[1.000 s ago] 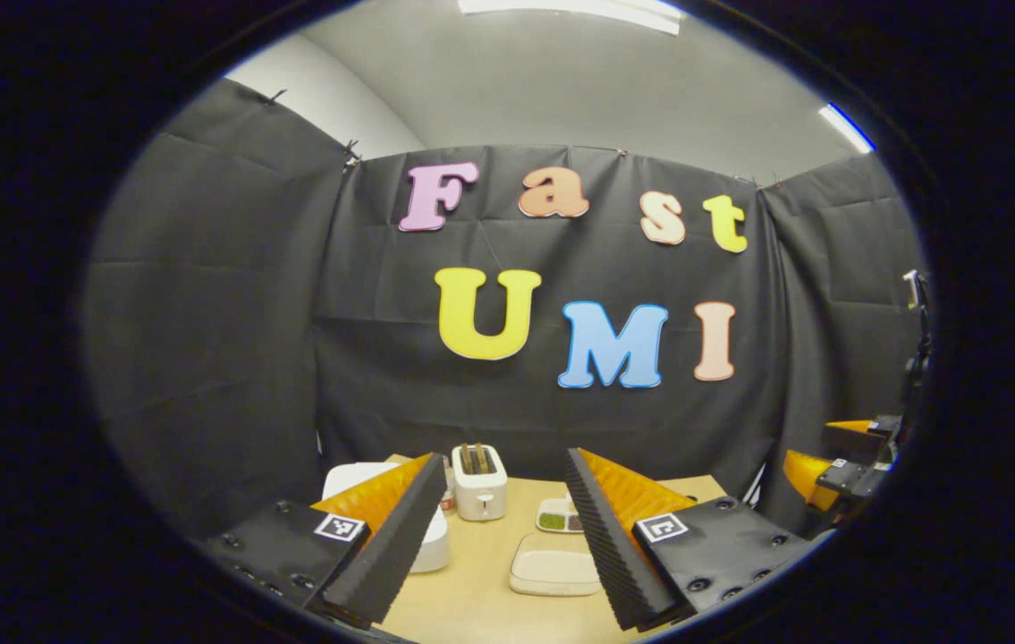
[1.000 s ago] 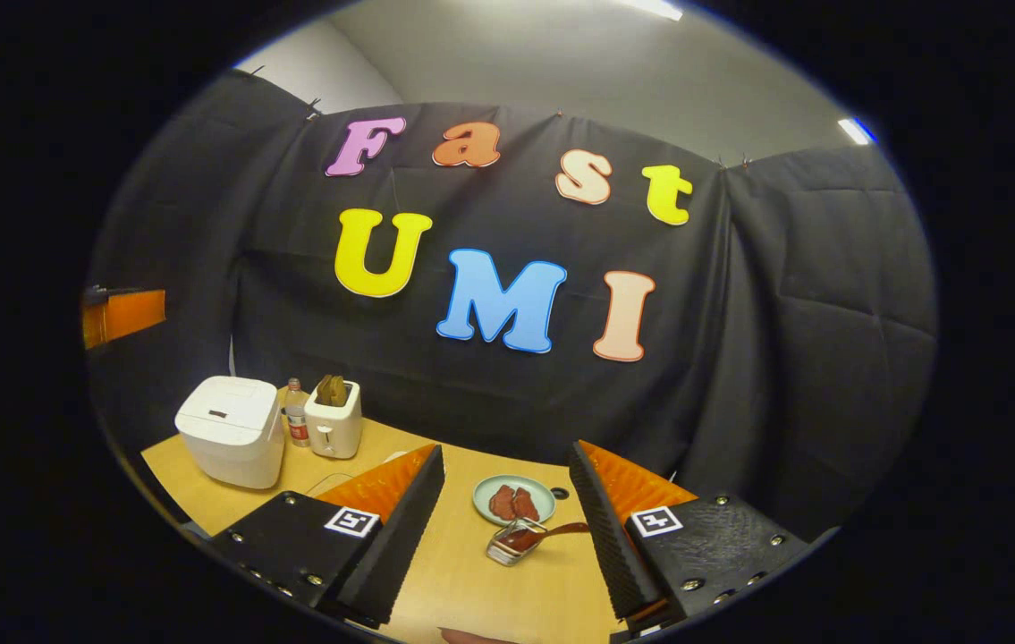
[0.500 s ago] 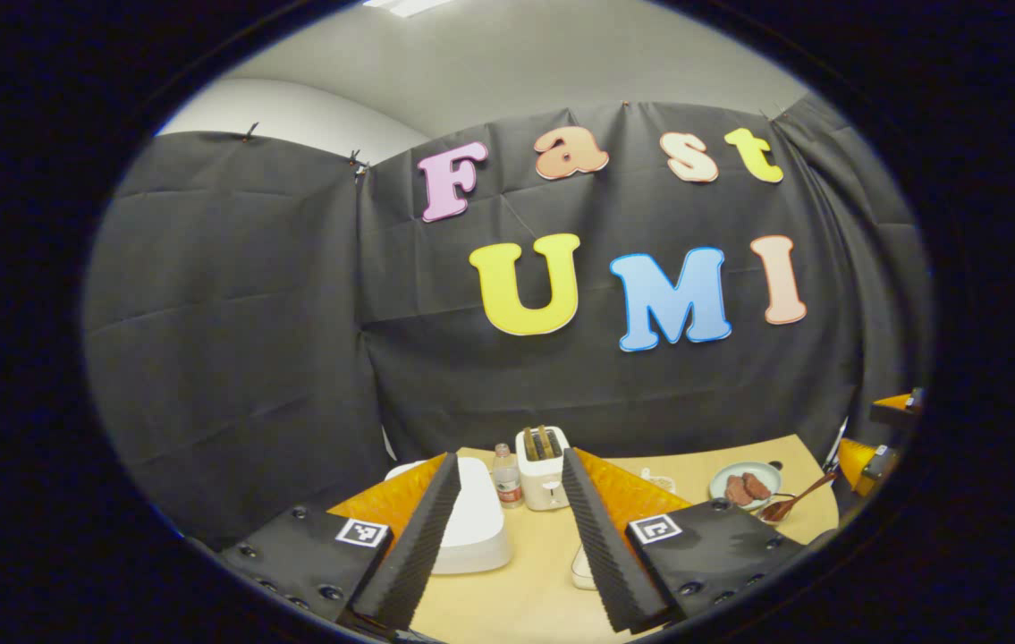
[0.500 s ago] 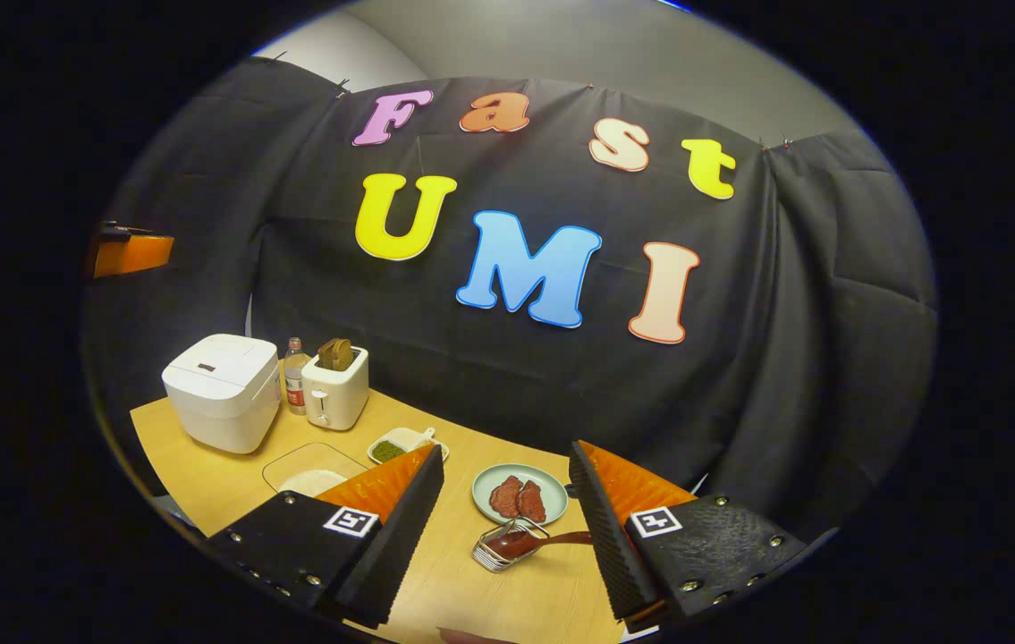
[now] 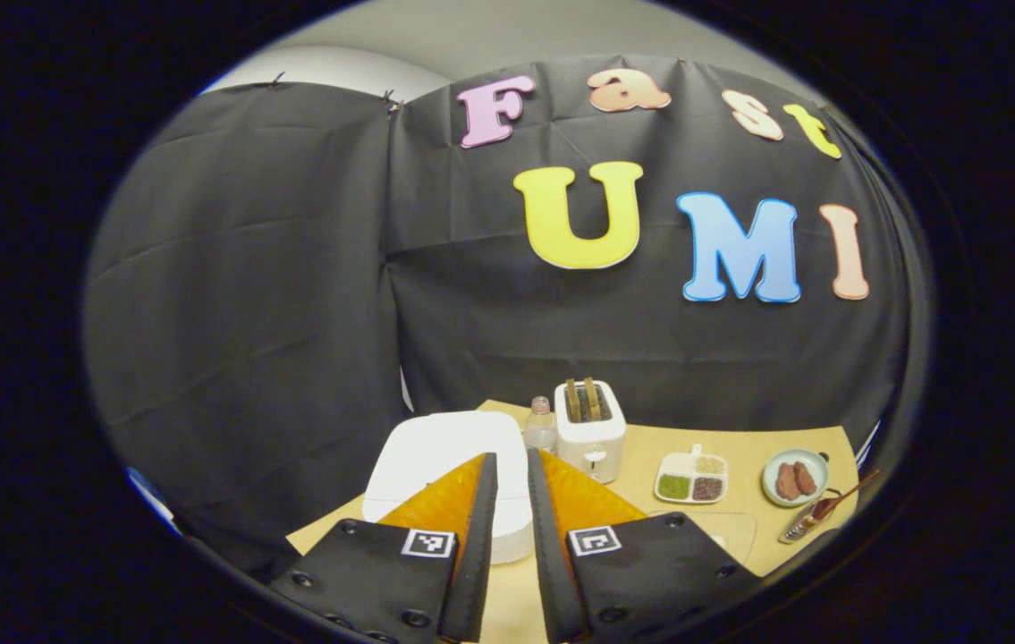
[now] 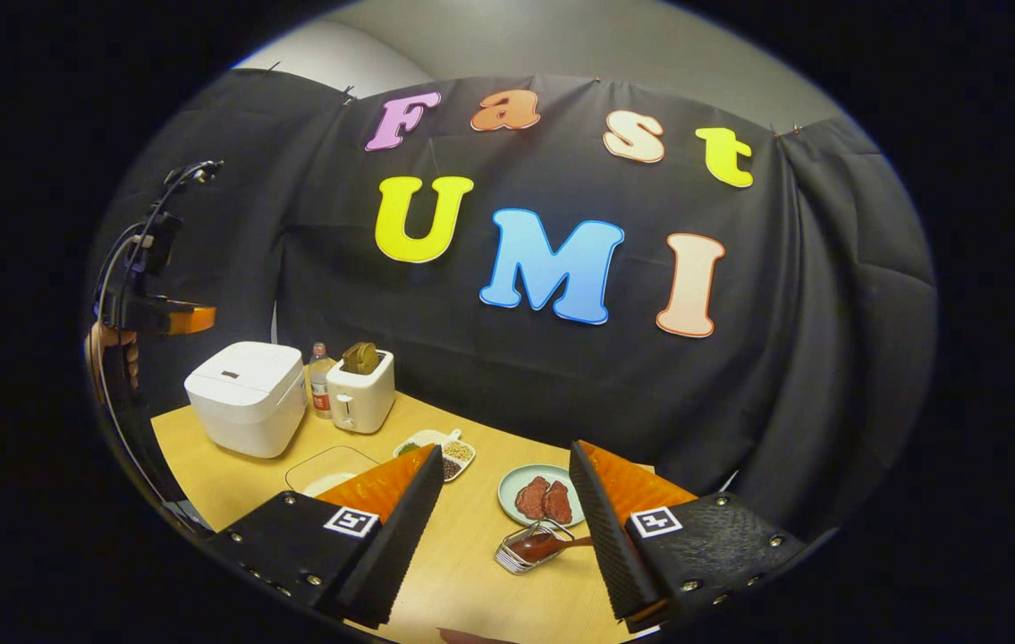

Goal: Close the left gripper, press the button to open the rice cooker; take a wooden spoon from the chopstick holder with the right hand, scoop a spoonful of rice and pour it into the rice cooker, then put the wooden spoon back into the chopstick holder.

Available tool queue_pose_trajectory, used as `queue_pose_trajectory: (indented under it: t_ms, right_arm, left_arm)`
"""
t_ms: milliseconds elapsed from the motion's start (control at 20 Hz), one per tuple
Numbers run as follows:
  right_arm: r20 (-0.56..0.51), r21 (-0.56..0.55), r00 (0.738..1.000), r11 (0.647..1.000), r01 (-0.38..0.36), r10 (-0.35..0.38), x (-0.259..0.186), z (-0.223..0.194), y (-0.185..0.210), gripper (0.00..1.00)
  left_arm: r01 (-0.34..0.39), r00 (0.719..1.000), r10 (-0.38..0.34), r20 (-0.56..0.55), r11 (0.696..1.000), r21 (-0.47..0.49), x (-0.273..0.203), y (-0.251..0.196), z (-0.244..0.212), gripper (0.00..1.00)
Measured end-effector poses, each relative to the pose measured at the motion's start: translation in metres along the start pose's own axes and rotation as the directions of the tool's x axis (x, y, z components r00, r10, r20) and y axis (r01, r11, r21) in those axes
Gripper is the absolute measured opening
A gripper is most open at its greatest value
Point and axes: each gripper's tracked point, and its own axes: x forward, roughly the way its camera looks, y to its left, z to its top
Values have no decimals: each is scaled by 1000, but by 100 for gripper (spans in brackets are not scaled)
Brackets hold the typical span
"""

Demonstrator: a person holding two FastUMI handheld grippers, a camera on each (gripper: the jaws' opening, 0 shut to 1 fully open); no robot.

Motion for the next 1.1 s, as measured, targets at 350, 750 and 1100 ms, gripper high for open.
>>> queue_pose_trajectory:
  t_ms: [350,750,1100]
  right_arm:
    - [-74,-3,997,999,-32,32,1,-25,7,87]
    - [-111,14,993,1000,-25,26,-5,-41,4,87]
    - [-127,45,991,999,-29,35,-6,-45,6,87]
  left_arm:
    - [-70,981,72,-178,997,23,104,42,-75,10]
    - [-145,935,49,-351,957,-252,163,93,-133,8]
    - [-125,904,-21,-427,942,-311,169,94,-145,7]
